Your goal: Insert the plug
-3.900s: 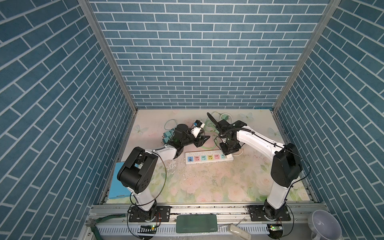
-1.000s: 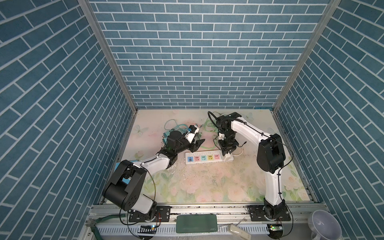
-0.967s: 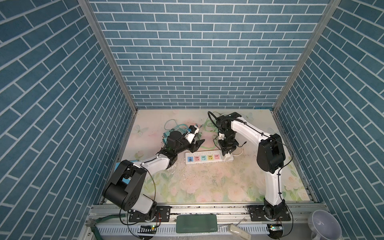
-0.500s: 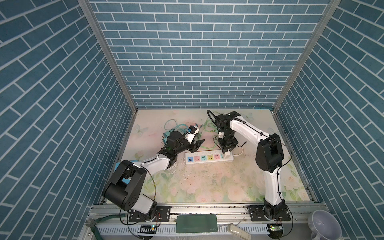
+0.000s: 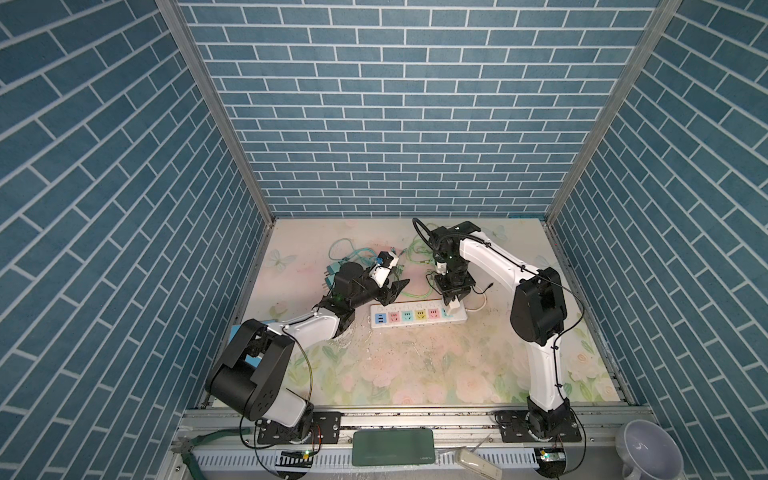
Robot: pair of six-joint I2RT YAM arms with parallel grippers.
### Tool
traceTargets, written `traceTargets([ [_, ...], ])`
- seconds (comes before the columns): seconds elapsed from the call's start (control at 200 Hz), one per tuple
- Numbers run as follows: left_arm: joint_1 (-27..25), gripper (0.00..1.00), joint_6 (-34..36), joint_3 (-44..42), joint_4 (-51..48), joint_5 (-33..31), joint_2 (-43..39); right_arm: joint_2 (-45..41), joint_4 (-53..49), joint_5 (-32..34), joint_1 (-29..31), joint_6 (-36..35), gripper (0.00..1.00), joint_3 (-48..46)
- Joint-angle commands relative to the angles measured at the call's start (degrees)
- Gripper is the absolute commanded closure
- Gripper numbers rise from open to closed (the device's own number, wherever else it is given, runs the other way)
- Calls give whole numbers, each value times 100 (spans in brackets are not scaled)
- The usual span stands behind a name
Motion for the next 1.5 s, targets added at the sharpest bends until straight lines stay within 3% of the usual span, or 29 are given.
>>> traceTargets([
  [0.0, 40, 41, 49, -15, 210, 51, 14, -55, -73, 24, 54, 259, 93, -245],
  [0.68, 63, 40, 11, -59, 285, 25, 5, -160, 170, -245, 127, 466, 94, -718],
  [1.32, 128, 40, -4, -103, 456, 62, 75, 81, 7, -335, 134, 473, 94, -491],
  [1.495, 155, 40, -12, -137, 492, 58, 49, 308, -289, -95, 165, 496, 94, -232],
])
